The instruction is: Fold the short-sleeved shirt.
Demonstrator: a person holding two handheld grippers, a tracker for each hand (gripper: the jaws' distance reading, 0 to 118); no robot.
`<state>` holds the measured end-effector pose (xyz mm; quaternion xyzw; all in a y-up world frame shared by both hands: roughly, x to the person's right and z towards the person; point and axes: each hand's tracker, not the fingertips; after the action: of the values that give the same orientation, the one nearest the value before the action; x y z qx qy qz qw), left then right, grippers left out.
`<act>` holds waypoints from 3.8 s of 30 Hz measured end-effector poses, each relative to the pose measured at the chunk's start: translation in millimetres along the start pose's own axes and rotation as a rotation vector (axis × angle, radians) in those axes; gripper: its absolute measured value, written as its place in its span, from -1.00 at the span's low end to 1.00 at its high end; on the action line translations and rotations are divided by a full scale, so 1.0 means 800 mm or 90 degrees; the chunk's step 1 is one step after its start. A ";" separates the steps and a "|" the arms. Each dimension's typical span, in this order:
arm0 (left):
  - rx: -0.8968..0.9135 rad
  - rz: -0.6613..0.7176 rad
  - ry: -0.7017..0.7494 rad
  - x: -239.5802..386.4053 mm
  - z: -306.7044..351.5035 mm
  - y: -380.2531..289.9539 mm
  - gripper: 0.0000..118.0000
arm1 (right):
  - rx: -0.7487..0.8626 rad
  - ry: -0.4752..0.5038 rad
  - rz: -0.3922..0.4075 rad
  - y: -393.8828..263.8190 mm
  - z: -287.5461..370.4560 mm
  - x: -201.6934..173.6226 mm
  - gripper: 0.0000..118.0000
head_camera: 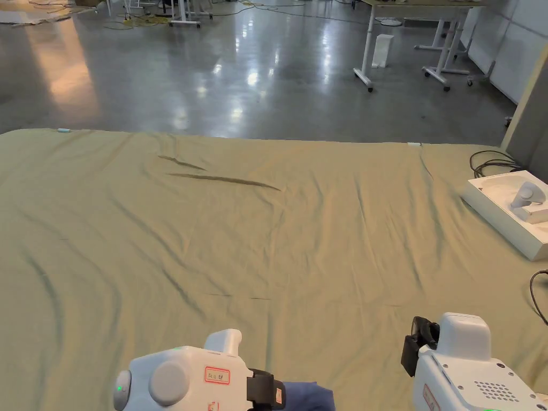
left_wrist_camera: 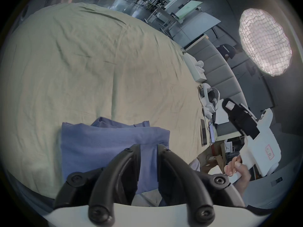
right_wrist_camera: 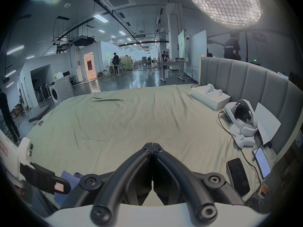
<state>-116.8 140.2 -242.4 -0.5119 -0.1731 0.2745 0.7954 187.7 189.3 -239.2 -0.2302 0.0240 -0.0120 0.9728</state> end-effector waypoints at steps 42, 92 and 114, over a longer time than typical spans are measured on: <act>0.604 -0.268 0.369 -0.002 0.199 0.041 -0.98 | 0.180 0.010 0.046 0.123 0.016 -0.068 -1.00; 0.017 -0.001 -0.094 -0.203 0.067 -0.005 0.11 | -0.188 0.112 0.120 -0.161 -0.047 -0.131 -1.00; -0.099 0.147 -0.337 -0.226 -0.056 -0.007 0.11 | -0.194 0.104 0.119 -0.161 -0.045 -0.132 -1.00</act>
<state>-233.1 -4.3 -254.9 -0.4982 -0.3354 0.4731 0.6446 78.9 61.7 -209.6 -0.3700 0.1259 0.0637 0.9182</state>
